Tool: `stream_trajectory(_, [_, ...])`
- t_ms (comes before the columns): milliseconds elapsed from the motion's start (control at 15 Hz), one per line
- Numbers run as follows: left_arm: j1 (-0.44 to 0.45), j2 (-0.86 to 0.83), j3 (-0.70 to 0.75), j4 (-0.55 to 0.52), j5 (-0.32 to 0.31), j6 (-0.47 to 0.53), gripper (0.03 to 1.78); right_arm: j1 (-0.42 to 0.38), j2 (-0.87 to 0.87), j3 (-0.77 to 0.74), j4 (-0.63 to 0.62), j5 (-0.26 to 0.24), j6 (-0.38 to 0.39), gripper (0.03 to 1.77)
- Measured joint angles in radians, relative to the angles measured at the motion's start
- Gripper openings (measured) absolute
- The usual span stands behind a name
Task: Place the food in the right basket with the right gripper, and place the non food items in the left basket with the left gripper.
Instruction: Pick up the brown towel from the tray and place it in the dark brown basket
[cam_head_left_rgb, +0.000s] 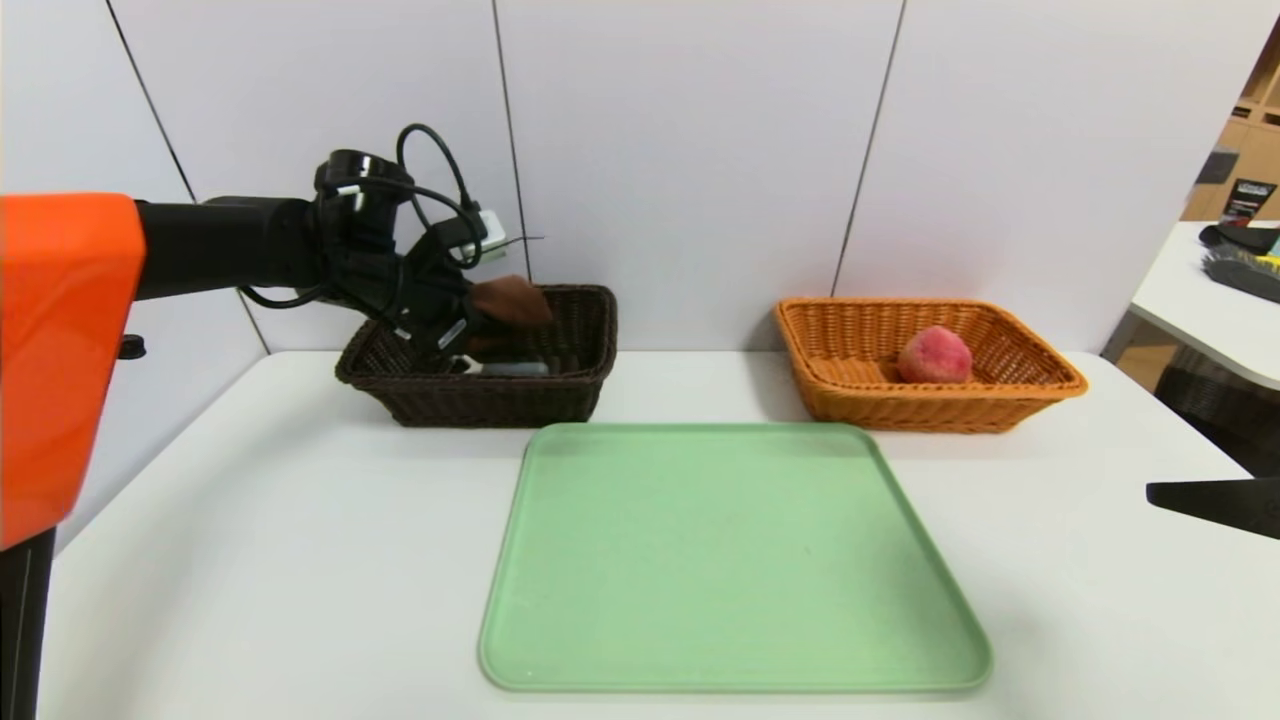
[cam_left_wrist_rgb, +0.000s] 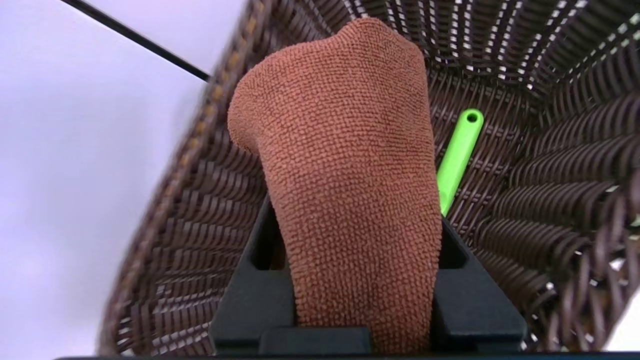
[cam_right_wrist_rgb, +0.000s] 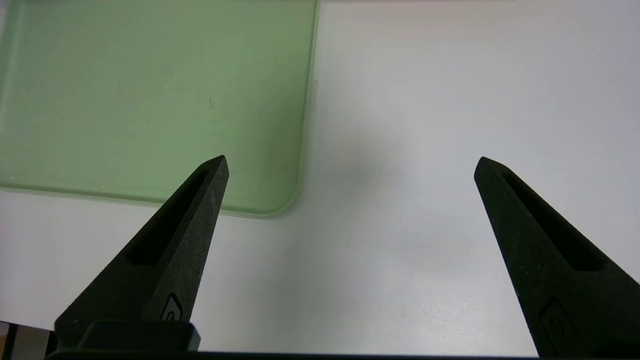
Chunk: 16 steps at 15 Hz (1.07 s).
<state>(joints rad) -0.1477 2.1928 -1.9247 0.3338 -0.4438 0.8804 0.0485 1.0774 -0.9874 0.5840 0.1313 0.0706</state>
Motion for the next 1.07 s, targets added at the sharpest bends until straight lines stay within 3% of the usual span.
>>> stream_trajectory(200, [-0.001, 0.021, -0.003, 0.0, 0.0, -0.001, 0.64, 0.0, 0.0, 0.002, 0.0, 0.0, 0.001, 1.69])
stream_trajectory(400, [-0.001, 0.029, -0.004, -0.014, 0.001, -0.006, 0.99, 0.0, 0.001, 0.002, -0.001, 0.001, 0.001, 1.69])
stream_trajectory(667, [-0.003, 0.027, -0.006, -0.037, -0.004, -0.009, 1.28, 0.0, 0.003, 0.002, -0.001, 0.001, 0.002, 1.69])
stream_trajectory(1067, [-0.014, 0.009, -0.004, -0.033, -0.004, -0.014, 1.51, 0.0, 0.004, 0.003, -0.001, 0.001, 0.002, 1.69])
